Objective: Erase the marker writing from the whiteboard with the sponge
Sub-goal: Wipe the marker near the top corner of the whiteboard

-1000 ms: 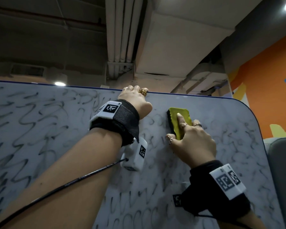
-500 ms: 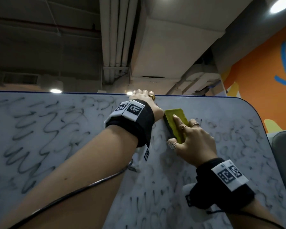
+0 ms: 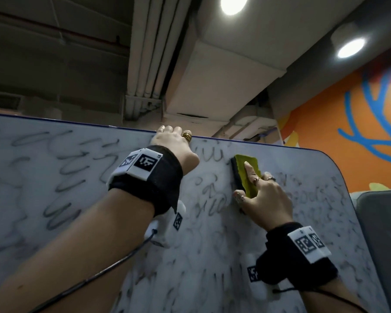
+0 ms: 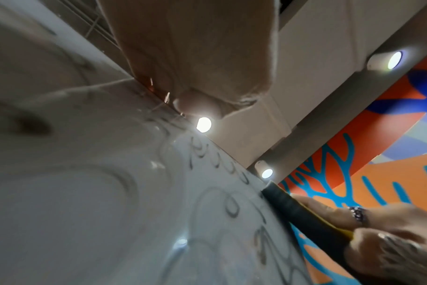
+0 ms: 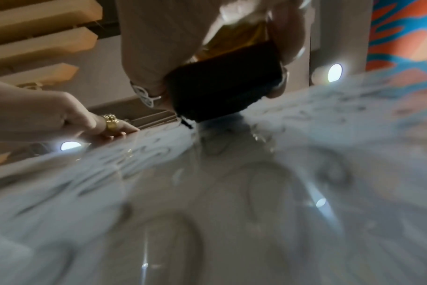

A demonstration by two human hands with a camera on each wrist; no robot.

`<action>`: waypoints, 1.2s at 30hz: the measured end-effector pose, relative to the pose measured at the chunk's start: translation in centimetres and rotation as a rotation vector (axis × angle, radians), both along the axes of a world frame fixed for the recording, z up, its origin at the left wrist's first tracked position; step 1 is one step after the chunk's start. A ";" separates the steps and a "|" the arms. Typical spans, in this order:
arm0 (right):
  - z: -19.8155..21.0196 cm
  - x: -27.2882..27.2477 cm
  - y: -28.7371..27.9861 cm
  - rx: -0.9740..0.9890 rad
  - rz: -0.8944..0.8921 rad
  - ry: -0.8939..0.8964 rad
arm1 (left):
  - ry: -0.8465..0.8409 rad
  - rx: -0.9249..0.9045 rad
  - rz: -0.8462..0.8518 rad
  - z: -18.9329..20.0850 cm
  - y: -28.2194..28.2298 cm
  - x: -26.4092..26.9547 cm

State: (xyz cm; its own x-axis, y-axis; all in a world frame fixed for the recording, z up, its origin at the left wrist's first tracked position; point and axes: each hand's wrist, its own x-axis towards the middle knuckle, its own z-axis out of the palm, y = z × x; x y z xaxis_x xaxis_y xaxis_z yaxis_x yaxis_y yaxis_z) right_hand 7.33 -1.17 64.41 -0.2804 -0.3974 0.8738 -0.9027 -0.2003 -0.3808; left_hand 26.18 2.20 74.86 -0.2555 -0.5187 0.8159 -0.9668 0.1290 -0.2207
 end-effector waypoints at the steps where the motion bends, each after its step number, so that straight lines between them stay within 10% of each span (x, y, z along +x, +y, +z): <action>1: 0.1 -0.3 0.1 0.006 -0.017 -0.013 | 0.003 0.002 -0.001 0.0 -0.1 0.1; 9: 5.1 1.1 0.3 -0.034 -0.035 -0.057 | 0.008 0.052 -0.024 0.2 -0.3 0.1; 29: 1.3 5.6 2.1 0.007 -0.047 0.172 | -0.080 -0.031 -0.040 0.1 -1.0 1.3; 36: 3.3 2.5 1.5 0.044 -0.100 -0.013 | -0.079 -0.023 -0.031 0.0 -1.1 1.1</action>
